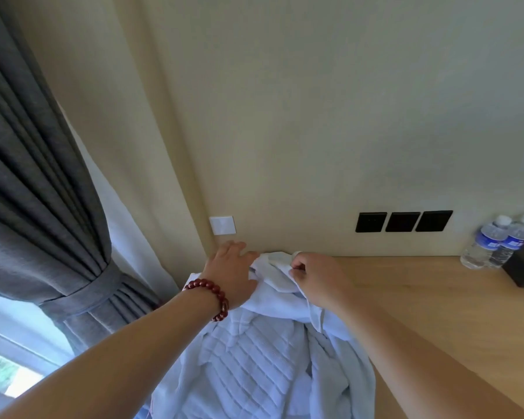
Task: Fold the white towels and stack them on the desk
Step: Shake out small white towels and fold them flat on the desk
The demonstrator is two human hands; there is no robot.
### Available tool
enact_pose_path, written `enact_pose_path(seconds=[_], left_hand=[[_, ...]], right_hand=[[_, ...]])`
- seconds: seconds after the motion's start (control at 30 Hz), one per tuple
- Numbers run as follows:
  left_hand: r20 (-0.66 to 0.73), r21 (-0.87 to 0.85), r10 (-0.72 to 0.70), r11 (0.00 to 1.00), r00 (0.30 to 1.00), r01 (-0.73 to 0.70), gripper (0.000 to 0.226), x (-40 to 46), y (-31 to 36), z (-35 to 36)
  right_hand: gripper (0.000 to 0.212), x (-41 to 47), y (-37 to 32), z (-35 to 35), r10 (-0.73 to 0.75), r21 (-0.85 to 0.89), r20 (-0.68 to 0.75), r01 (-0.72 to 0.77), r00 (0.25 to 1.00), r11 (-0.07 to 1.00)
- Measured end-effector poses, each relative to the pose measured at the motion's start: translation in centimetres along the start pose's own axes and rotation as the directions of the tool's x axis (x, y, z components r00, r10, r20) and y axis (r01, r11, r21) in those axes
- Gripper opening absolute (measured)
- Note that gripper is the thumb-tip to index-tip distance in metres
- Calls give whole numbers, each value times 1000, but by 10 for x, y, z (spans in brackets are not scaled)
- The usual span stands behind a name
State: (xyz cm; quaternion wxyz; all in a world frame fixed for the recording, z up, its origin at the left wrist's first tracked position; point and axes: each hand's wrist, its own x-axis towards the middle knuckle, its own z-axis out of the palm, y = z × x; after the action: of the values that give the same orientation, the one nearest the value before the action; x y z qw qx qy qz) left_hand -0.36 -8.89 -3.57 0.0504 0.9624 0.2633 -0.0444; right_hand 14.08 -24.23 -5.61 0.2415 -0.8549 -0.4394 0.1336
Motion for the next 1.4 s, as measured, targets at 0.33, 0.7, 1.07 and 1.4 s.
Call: enact_pose_path(seconds=[0.33,0.7,1.07,1.4], left_hand=[[137,149,-16,989,990,-4,8,17,65,-38],[91,104,-28,994,995,19,34,28,47,-79],[-3,-116,80,990,997,-80,13,29,11,-80],[-24,-351,124,928,992,-124,18,46,21,-108]], right_hand=[[28,7,-13,-39,-210,-84,112,220,971,972],[21,27,-31,-59,-339,-130,46,342,940,931],[26,38,-60,-91,-230,-127,238,265,944,956],[23,45,-81,-140,-305,-299,198,353,932,886]])
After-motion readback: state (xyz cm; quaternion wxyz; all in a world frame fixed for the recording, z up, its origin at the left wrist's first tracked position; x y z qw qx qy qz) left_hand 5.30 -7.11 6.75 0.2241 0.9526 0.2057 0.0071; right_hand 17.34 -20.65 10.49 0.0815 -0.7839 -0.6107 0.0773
